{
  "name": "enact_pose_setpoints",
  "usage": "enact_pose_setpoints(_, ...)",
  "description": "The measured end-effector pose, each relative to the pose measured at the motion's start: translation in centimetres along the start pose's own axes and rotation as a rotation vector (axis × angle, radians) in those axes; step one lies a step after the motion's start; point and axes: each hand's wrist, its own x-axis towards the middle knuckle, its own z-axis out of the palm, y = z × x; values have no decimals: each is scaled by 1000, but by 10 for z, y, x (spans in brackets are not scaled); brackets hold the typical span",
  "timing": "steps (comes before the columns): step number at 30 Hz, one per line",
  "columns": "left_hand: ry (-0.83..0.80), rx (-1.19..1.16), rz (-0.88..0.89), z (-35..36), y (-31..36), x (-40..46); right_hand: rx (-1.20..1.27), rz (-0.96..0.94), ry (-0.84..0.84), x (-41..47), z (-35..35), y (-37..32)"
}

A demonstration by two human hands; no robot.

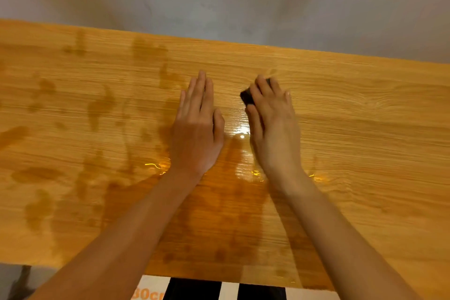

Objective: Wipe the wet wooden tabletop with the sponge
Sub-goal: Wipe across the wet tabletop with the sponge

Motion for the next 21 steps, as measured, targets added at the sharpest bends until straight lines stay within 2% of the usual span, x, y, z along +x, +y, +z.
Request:
enact_pose_setpoints(3, 5, -16, -7, -1, 0, 1, -22, -45, -10, -46, 3, -5)
enact_pose_setpoints(6, 3, -19, -21, -2, 1, 0, -73, -55, -14, -33, -3, 2)
enact_pose_setpoints(8, 6, -24, -16, -2, 1, 0, -79, 33, 55, -29, -19, 27)
enact_pose_setpoints(11, -15, -24, -2, -1, 0, -1, -48, 264, 175, -44, -53, 79)
enact_pose_setpoints(14, -25, -9, 3, -2, -2, 0, -15, 408, 263, -50, -55, 76)
enact_pose_setpoints(16, -28, -15, 6, -2, -2, -1, -14, 372, 263, -47, -35, 45)
enact_pose_setpoints(18, -15, -50, -2, -2, -2, 0, -32, 255, 201, -41, -7, 6)
enact_pose_setpoints(21, 20, -169, -38, -5, -1, -1, -34, 84, 5, -34, 23, -35)
